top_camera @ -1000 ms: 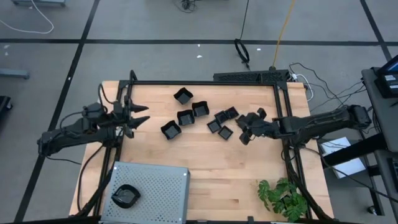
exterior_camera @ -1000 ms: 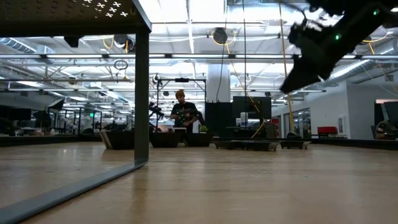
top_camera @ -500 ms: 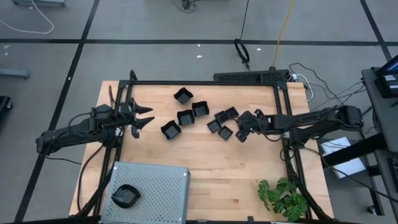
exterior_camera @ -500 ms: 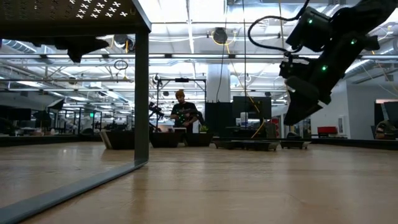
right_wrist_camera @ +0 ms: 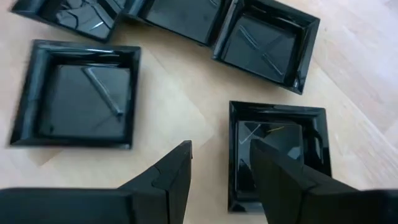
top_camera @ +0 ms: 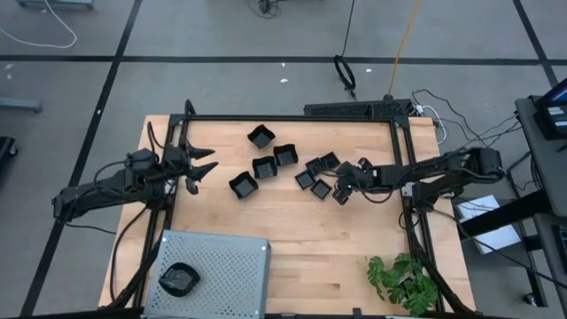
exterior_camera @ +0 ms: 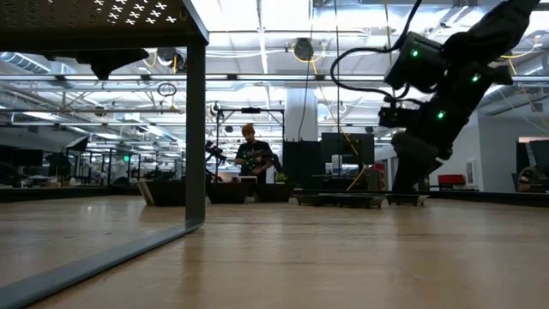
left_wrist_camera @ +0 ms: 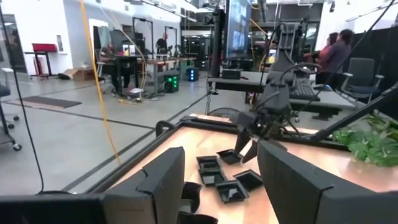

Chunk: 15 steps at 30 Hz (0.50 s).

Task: Pick & Place Mini shaped plates
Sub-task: Put the square plate on the shelf

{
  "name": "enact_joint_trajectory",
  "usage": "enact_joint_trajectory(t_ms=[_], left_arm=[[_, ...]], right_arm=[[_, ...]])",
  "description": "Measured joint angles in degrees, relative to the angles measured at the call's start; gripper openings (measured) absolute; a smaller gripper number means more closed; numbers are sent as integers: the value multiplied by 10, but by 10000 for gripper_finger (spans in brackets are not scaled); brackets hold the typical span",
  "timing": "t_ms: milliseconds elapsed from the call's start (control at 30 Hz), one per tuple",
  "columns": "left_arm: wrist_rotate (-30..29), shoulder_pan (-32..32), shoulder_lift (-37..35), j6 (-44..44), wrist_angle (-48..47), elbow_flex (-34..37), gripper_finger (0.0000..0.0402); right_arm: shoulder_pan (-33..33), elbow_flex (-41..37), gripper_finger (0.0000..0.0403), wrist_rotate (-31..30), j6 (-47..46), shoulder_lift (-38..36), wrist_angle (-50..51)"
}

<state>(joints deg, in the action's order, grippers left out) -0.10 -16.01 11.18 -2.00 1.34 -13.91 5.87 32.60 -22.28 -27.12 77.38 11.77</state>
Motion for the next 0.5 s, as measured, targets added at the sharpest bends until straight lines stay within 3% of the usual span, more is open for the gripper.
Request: enact_joint_trajectory(t_ms=[500], left_arm=[[0,0,4,-13,-3,0,207]], right_arm=[[17,0,153,0,7,16,-7]])
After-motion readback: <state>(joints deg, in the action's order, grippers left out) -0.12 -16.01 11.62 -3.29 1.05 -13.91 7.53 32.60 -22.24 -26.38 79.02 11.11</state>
